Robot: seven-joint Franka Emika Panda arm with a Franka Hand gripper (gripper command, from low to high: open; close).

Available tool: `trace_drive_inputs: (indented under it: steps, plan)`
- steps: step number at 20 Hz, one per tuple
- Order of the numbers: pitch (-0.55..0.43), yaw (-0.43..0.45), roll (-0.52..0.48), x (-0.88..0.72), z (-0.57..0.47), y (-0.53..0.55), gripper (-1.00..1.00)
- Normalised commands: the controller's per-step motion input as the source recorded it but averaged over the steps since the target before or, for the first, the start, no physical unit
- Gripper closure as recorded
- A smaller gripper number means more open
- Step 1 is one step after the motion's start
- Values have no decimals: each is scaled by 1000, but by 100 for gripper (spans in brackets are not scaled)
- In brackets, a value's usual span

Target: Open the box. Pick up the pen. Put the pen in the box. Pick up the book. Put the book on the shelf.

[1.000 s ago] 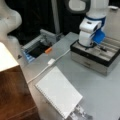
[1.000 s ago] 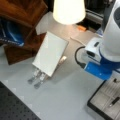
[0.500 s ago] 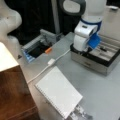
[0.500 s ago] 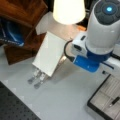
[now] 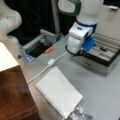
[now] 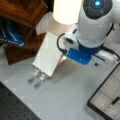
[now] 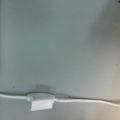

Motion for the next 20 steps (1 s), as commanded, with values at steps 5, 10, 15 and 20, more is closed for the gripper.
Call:
trace_drive_inputs:
  steps: [5,10,15,20]
  plan:
    - [-82,315,-300,-223,-61,-343,-100]
    - [-107,347,-408,-182,-115,-299,-100]
    - [-143,336,-469,-143,-147,-218,-100]
    - [-152,322,-355,-124,-139,-180,-100]
